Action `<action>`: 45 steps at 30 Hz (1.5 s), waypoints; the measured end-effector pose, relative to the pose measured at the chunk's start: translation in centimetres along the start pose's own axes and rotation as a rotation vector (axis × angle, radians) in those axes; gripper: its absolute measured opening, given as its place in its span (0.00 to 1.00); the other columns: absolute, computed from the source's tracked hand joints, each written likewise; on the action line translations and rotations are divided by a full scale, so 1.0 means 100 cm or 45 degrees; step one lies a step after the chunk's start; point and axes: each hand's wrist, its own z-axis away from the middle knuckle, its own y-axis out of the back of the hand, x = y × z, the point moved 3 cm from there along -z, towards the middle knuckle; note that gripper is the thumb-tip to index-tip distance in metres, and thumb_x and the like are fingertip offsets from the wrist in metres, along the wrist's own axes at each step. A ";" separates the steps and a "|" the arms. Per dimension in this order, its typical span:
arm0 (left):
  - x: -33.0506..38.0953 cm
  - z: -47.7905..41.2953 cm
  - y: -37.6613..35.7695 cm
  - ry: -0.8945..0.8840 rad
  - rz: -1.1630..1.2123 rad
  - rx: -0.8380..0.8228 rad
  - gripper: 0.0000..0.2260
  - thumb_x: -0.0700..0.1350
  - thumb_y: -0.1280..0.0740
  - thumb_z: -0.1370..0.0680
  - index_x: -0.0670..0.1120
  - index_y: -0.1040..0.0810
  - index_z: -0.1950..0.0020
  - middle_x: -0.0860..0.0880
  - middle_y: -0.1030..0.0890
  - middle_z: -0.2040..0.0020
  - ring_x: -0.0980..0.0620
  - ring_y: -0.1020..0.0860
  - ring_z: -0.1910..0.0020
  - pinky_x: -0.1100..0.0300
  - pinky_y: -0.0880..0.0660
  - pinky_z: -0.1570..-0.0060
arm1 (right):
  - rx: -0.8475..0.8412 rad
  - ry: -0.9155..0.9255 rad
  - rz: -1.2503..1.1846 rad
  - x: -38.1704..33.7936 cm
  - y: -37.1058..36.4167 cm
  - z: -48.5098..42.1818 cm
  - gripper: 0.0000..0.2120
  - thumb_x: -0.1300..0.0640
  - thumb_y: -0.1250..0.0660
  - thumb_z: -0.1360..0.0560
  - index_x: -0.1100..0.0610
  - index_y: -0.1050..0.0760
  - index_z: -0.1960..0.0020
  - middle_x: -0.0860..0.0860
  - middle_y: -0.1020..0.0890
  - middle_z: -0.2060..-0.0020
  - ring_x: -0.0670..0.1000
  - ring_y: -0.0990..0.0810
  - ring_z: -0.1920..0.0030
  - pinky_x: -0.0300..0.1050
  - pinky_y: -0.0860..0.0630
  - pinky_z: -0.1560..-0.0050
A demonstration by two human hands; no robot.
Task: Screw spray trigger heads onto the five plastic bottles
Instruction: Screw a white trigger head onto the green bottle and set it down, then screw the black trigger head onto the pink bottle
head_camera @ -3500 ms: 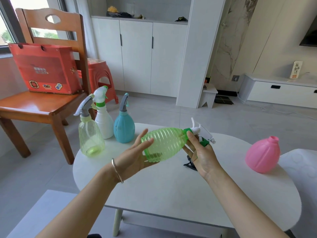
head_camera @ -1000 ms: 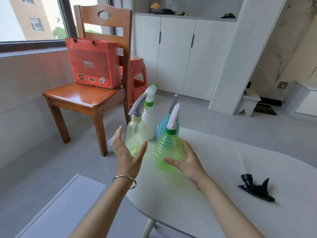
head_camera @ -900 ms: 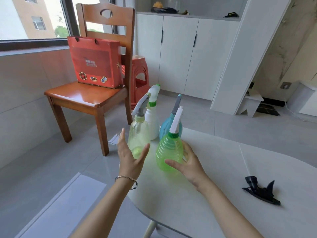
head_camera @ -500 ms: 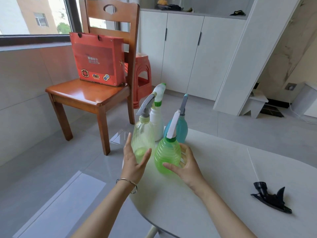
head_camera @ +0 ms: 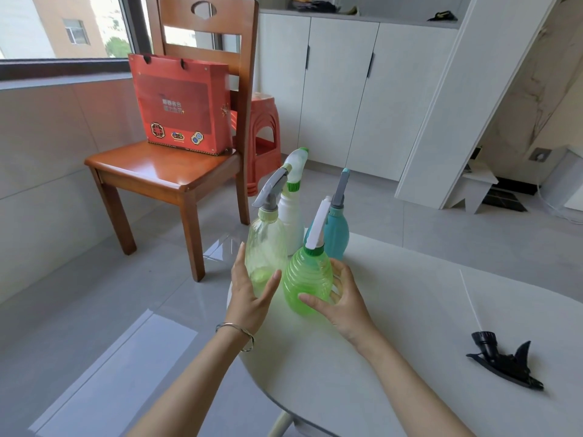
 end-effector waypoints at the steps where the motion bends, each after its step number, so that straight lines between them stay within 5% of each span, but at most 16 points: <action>1: 0.001 0.001 0.001 0.001 -0.001 0.003 0.39 0.56 0.35 0.28 0.49 0.51 0.23 0.50 0.47 0.23 0.57 0.47 0.26 0.59 0.47 0.28 | 0.002 0.001 -0.001 -0.001 0.000 0.001 0.34 0.56 0.20 0.38 0.39 0.35 0.41 0.41 0.27 0.38 0.30 0.27 0.43 0.21 0.32 0.50; 6: 0.008 0.008 0.008 -0.015 -0.033 0.067 0.36 0.50 0.32 0.26 0.47 0.48 0.24 0.48 0.44 0.23 0.51 0.45 0.24 0.50 0.45 0.26 | 0.026 0.011 0.017 -0.007 0.003 0.010 0.39 0.55 0.21 0.37 0.46 0.38 0.32 0.44 0.30 0.33 0.40 0.32 0.33 0.38 0.36 0.33; 10: 0.021 0.025 0.016 -0.009 -0.065 0.030 0.35 0.52 0.33 0.26 0.47 0.46 0.25 0.46 0.42 0.25 0.47 0.41 0.26 0.46 0.42 0.27 | 0.051 0.031 0.052 -0.021 0.017 0.027 0.37 0.54 0.22 0.35 0.45 0.39 0.33 0.44 0.31 0.34 0.43 0.33 0.33 0.44 0.37 0.32; 14: 0.039 0.047 0.017 0.014 -0.158 -0.063 0.35 0.62 0.37 0.30 0.48 0.40 0.28 0.46 0.36 0.31 0.46 0.34 0.32 0.46 0.34 0.32 | 0.102 0.079 0.108 -0.039 0.046 0.047 0.33 0.54 0.24 0.34 0.44 0.37 0.35 0.40 0.30 0.36 0.43 0.33 0.33 0.43 0.38 0.32; 19: 0.052 0.064 0.004 0.069 -0.362 -0.235 0.27 0.61 0.40 0.25 0.46 0.33 0.32 0.45 0.31 0.36 0.46 0.29 0.37 0.47 0.30 0.36 | 0.176 0.123 0.194 -0.056 0.098 0.073 0.32 0.54 0.25 0.31 0.51 0.35 0.32 0.46 0.31 0.32 0.45 0.34 0.31 0.40 0.40 0.33; 24: 0.073 0.077 -0.043 0.068 -0.395 -0.465 0.22 0.59 0.41 0.23 0.46 0.28 0.37 0.45 0.25 0.40 0.47 0.26 0.41 0.50 0.30 0.38 | 0.357 0.152 0.285 -0.067 0.154 0.098 0.27 0.53 0.26 0.31 0.48 0.33 0.36 0.43 0.30 0.37 0.42 0.34 0.35 0.36 0.41 0.36; 29: 0.096 0.099 -0.112 -0.058 -0.457 -0.632 0.23 0.60 0.41 0.23 0.48 0.30 0.34 0.47 0.26 0.36 0.48 0.28 0.38 0.53 0.32 0.36 | 0.504 0.148 0.372 -0.067 0.203 0.116 0.25 0.52 0.27 0.30 0.47 0.33 0.36 0.39 0.31 0.39 0.38 0.36 0.39 0.35 0.41 0.38; 35: 0.114 0.120 -0.182 -0.192 -0.568 -0.721 0.28 0.63 0.43 0.23 0.49 0.38 0.28 0.49 0.32 0.29 0.48 0.35 0.30 0.53 0.35 0.34 | 0.779 0.233 0.511 -0.063 0.266 0.133 0.27 0.56 0.26 0.31 0.55 0.32 0.35 0.48 0.31 0.37 0.43 0.34 0.35 0.21 0.44 0.40; 39: 0.120 0.129 -0.219 -0.277 -0.573 -0.699 0.29 0.61 0.43 0.23 0.49 0.41 0.26 0.52 0.36 0.26 0.51 0.40 0.27 0.57 0.39 0.31 | 0.946 0.264 0.642 -0.052 0.306 0.147 0.33 0.59 0.24 0.33 0.60 0.35 0.32 0.57 0.37 0.30 0.52 0.42 0.27 0.41 0.45 0.30; 45: 0.122 0.135 -0.261 -0.321 -0.513 -0.648 0.29 0.60 0.41 0.23 0.48 0.41 0.25 0.50 0.39 0.24 0.51 0.44 0.26 0.57 0.45 0.28 | 1.232 0.200 0.767 -0.028 0.368 0.166 0.48 0.52 0.22 0.37 0.59 0.45 0.26 0.61 0.42 0.26 0.58 0.49 0.25 0.53 0.50 0.27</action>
